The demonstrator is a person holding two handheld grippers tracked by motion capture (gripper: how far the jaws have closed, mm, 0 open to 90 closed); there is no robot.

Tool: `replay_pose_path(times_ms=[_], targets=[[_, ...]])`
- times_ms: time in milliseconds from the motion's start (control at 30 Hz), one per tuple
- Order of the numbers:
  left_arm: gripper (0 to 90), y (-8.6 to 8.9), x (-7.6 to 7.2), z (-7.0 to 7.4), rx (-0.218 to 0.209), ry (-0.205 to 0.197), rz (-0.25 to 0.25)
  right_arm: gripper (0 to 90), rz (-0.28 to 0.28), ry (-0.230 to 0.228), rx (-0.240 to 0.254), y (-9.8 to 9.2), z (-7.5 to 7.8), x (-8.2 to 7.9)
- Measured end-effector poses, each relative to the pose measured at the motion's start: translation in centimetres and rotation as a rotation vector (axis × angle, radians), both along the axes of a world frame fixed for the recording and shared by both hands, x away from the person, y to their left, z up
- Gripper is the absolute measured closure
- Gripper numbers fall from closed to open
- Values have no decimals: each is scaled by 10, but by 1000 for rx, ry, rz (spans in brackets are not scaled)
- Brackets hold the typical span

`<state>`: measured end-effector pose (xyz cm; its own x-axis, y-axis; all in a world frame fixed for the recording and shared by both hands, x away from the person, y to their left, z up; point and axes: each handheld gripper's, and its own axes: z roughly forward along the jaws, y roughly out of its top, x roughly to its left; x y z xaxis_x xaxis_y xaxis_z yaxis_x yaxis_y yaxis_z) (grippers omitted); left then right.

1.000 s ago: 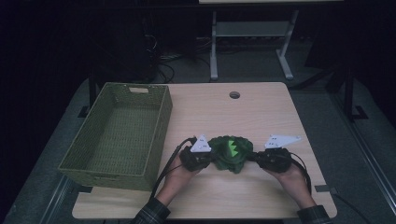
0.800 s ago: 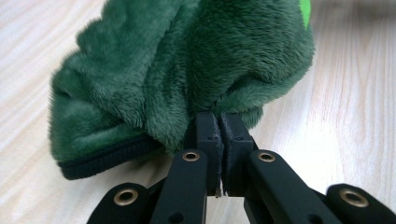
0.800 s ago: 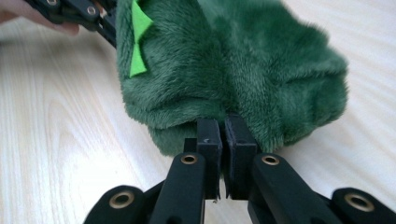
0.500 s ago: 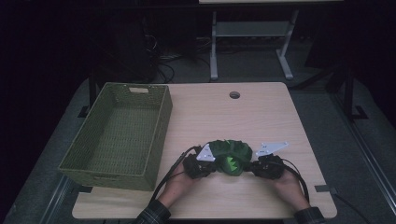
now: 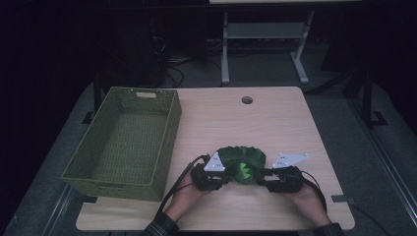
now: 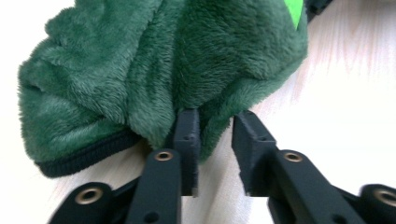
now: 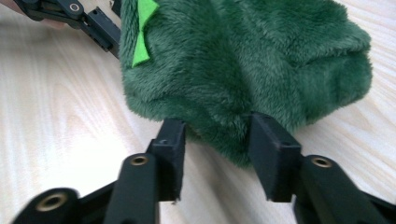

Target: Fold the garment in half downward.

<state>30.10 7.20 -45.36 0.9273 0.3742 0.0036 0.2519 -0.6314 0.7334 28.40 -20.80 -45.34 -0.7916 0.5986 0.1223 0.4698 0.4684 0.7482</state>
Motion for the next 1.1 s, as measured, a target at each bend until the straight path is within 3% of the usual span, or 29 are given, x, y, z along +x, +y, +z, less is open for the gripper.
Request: replay_pose_path(times_ms=[233,400,467,533,667,800,867,933,1100], targets=[[639,10,-7,6,0,-6,21,489,1,-5,5,-9,5,-13],[630,17,-12,15,-21,-13,38,654,-12,-9,43,-17,13,-14],[674,18,-12,22,-32,-21,32,736,-22,-18,57,-18,18,-11],[789,17,-12,28,-56,-23,33,837,-31,-29,59,-16,23,-2],[894,6,-6,37,-93,-14,33,895,-27,-20,41,-8,22,10],[895,-9,9,25,-47,5,57,896,-35,2,7,-2,12,24],[896,-10,12,21,-34,13,63,897,-32,17,-7,0,6,30],[896,-10,24,9,6,37,92,897,-30,36,-19,3,0,36],[896,-11,33,-3,29,51,114,897,-28,67,-29,8,-9,41]])
